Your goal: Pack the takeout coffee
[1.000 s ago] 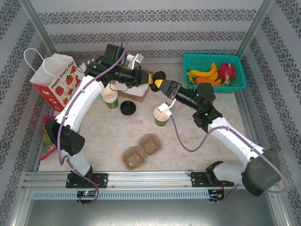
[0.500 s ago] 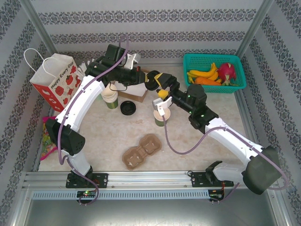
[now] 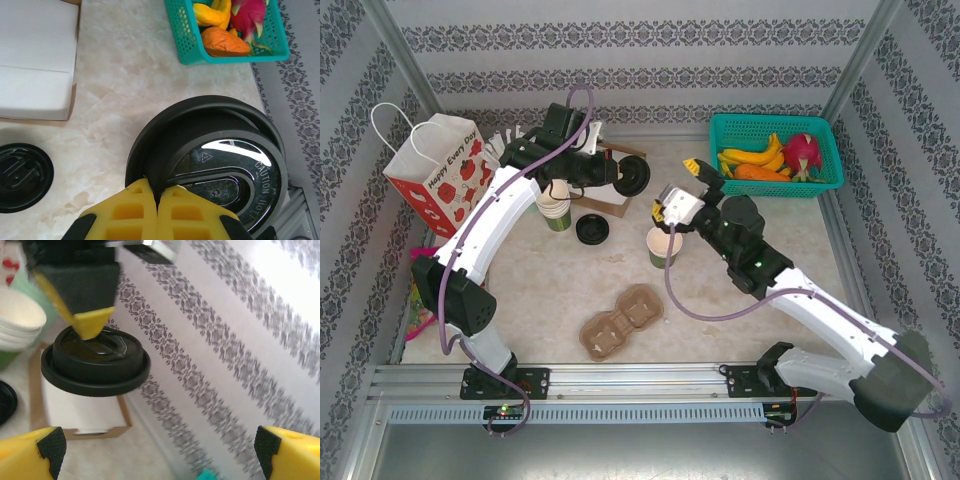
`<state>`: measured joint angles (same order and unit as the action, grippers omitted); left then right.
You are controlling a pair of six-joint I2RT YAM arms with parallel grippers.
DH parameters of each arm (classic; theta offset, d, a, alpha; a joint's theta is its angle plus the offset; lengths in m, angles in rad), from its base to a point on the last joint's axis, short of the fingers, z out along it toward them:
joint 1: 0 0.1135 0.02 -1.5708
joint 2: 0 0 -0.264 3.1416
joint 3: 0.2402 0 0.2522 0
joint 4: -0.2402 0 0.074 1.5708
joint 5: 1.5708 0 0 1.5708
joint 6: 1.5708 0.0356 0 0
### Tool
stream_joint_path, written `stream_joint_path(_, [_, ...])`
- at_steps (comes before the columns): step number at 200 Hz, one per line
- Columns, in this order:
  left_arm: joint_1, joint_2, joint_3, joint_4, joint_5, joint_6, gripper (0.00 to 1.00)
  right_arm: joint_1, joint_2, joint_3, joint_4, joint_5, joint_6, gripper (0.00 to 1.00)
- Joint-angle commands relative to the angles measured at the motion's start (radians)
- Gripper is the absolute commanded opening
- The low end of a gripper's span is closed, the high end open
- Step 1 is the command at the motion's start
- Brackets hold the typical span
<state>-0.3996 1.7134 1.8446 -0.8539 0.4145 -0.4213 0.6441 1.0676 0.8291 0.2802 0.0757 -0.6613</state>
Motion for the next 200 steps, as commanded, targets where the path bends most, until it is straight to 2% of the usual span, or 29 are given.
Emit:
stream_joint_path(1, [-0.018,-0.02,-0.019,-0.033,-0.054,0.036,0.0,0.008,-0.051,-0.001,-0.115,0.127,0.444,0.98])
stream_joint_path(13, [-0.035,-0.014,-0.019,-0.045,-0.076,0.048,0.0,0.006,-0.071,0.011,-0.2,0.173,0.589,0.98])
stream_joint_path(41, [-0.079,-0.002,-0.033,-0.057,-0.097,0.056,0.0,-0.026,-0.086,0.038,-0.369,0.193,0.819,0.98])
stream_joint_path(69, [-0.125,-0.001,-0.052,-0.067,-0.112,0.061,0.0,-0.105,-0.068,0.113,-0.581,0.114,0.968,0.98])
stream_joint_path(87, [-0.15,-0.003,-0.067,-0.073,-0.114,0.056,0.0,-0.174,-0.062,0.124,-0.641,-0.036,1.054,0.98])
stream_joint_path(102, [-0.167,-0.001,-0.076,-0.082,-0.13,0.047,0.0,-0.218,-0.055,0.118,-0.658,-0.132,1.114,0.98])
stream_joint_path(118, [-0.183,-0.001,-0.097,-0.069,-0.128,0.018,0.0,-0.26,-0.038,0.099,-0.673,-0.154,1.263,0.98])
stream_joint_path(140, [-0.217,-0.001,-0.105,-0.059,-0.167,-0.028,0.0,-0.343,-0.014,0.055,-0.648,-0.285,1.415,0.98])
stream_joint_path(172, [-0.258,0.006,-0.132,-0.042,-0.217,-0.066,0.0,-0.415,0.014,0.007,-0.628,-0.315,1.532,0.98])
stream_joint_path(189, [-0.267,0.014,-0.151,-0.038,-0.223,-0.081,0.0,-0.46,0.06,-0.016,-0.551,-0.5,1.545,0.98])
stream_joint_path(200, [-0.271,0.021,-0.157,-0.035,-0.216,-0.083,0.0,-0.464,0.091,-0.032,-0.508,-0.572,1.57,0.98])
